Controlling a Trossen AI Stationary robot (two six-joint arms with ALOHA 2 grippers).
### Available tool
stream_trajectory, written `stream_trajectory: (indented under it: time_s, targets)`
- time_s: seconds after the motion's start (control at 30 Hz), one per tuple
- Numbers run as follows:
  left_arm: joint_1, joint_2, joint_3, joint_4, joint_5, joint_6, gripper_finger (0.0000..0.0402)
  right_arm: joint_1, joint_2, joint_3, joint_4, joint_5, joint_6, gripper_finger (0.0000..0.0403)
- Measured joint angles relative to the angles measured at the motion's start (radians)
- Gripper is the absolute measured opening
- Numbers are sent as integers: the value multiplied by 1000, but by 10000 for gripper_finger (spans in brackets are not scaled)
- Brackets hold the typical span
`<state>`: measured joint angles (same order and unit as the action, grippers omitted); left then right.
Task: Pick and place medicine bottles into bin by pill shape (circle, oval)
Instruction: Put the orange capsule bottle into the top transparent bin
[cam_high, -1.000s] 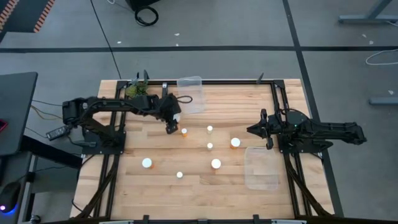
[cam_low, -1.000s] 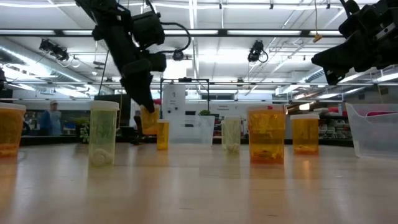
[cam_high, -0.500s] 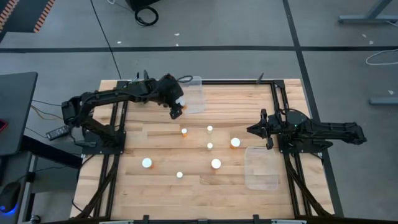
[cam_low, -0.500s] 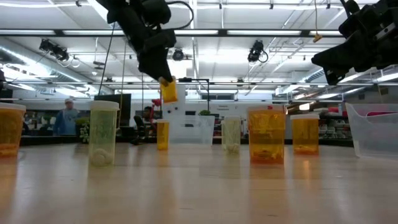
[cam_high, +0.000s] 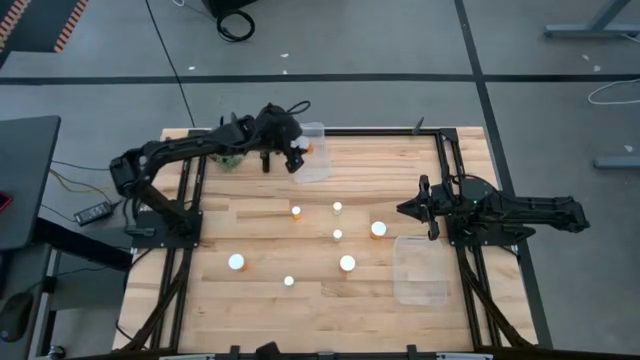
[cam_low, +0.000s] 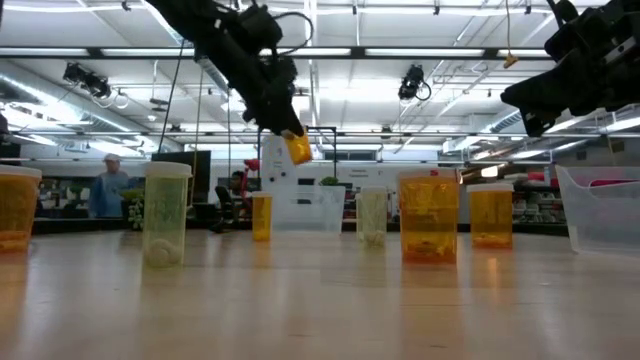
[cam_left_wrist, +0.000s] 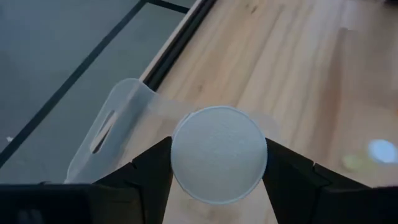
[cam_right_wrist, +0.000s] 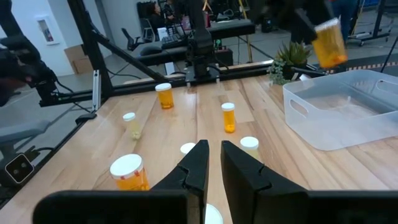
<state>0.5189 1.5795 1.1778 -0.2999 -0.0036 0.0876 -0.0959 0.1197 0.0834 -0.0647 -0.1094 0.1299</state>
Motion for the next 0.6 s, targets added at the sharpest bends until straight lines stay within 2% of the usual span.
stream_trajectory:
  time_s: [0.23, 0.6]
  targets:
    - [48, 124, 49, 15, 0, 20, 225, 0, 0, 0, 0, 0, 0, 49]
    - [98, 286, 218, -40, 1, 57, 227, 0, 0, 0, 0, 0, 0, 49]
